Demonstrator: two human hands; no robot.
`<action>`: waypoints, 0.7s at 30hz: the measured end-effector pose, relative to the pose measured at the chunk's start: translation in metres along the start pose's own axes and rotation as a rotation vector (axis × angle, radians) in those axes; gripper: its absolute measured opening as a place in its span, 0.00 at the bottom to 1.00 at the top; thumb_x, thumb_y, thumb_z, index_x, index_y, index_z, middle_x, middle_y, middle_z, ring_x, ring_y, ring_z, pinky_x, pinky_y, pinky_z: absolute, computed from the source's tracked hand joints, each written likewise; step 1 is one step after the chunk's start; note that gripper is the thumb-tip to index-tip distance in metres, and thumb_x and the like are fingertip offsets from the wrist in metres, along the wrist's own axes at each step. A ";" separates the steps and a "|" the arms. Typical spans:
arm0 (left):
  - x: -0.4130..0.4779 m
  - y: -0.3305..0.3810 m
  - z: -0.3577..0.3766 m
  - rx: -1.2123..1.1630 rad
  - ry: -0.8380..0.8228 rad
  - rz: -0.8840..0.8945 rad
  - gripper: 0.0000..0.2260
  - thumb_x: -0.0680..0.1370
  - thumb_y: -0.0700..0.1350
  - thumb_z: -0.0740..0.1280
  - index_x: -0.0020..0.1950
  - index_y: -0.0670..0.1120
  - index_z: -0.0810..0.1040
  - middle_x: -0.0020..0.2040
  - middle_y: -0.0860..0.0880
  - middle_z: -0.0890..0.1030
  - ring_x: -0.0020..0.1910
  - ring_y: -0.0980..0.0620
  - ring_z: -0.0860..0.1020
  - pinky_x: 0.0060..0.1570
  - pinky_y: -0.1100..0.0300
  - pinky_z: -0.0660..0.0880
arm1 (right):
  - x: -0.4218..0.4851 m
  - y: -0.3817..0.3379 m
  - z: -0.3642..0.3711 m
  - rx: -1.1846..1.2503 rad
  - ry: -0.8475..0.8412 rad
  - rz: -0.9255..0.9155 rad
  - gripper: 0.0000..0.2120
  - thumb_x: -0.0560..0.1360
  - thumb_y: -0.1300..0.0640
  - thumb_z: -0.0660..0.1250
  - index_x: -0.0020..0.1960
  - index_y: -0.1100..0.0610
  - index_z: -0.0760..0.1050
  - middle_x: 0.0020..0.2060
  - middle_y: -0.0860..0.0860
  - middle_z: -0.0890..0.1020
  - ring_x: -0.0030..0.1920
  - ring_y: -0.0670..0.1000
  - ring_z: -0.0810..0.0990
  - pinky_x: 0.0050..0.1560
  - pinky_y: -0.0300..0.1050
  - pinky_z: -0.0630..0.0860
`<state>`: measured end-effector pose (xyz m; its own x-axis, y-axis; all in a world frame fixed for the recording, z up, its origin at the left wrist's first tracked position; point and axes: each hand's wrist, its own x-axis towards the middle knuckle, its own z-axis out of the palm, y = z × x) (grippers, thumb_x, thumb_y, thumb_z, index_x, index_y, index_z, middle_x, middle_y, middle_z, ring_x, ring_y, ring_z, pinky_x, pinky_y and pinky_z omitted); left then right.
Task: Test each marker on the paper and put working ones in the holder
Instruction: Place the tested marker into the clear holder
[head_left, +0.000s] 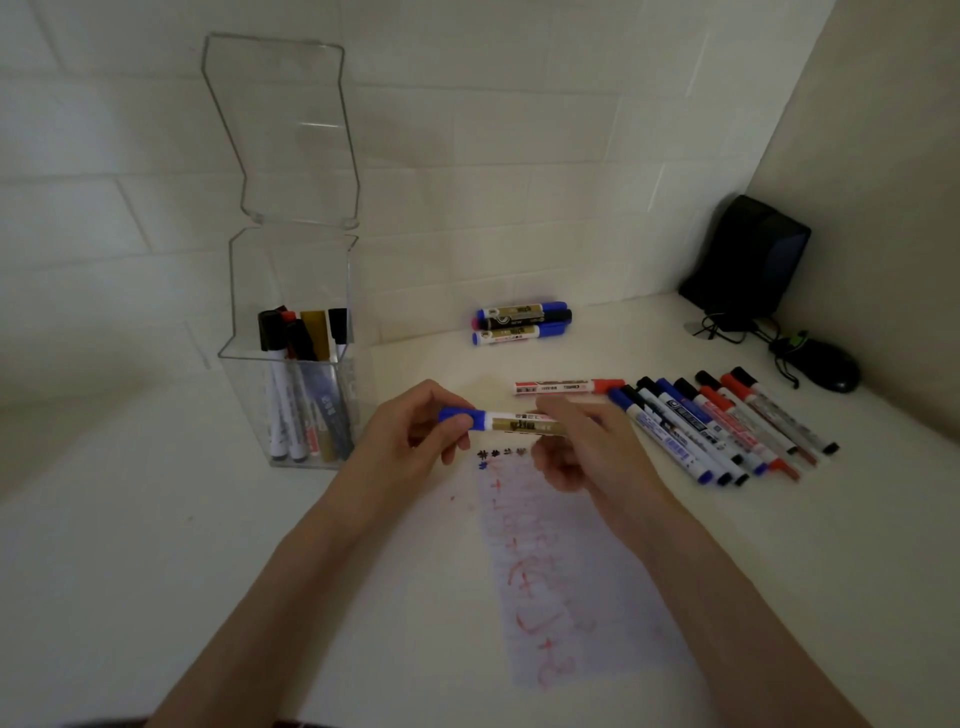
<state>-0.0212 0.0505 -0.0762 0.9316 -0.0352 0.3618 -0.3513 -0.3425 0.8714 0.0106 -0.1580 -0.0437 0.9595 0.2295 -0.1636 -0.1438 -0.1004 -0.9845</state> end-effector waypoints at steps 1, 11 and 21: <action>-0.001 0.000 0.002 -0.003 0.006 0.004 0.04 0.81 0.40 0.66 0.52 0.46 0.79 0.37 0.51 0.81 0.33 0.53 0.77 0.37 0.61 0.72 | 0.001 0.003 0.000 -0.053 0.037 -0.006 0.18 0.83 0.51 0.65 0.45 0.63 0.85 0.26 0.53 0.76 0.26 0.50 0.68 0.27 0.40 0.64; -0.003 -0.001 0.015 0.063 0.054 0.022 0.04 0.81 0.37 0.66 0.50 0.45 0.78 0.36 0.56 0.79 0.36 0.54 0.77 0.40 0.67 0.72 | 0.005 0.020 0.012 0.130 0.178 -0.008 0.14 0.80 0.59 0.65 0.36 0.57 0.75 0.25 0.48 0.65 0.25 0.45 0.60 0.27 0.38 0.59; -0.005 0.067 -0.021 -0.016 0.320 0.136 0.09 0.76 0.51 0.70 0.51 0.47 0.79 0.44 0.52 0.82 0.40 0.53 0.80 0.40 0.62 0.76 | 0.007 0.002 0.009 0.217 0.004 -0.107 0.20 0.79 0.41 0.67 0.52 0.58 0.86 0.40 0.56 0.84 0.36 0.50 0.78 0.35 0.42 0.71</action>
<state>-0.0514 0.0472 -0.0126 0.8004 0.2173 0.5587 -0.4743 -0.3403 0.8119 0.0150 -0.1479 -0.0474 0.9730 0.2235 -0.0577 -0.0895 0.1347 -0.9868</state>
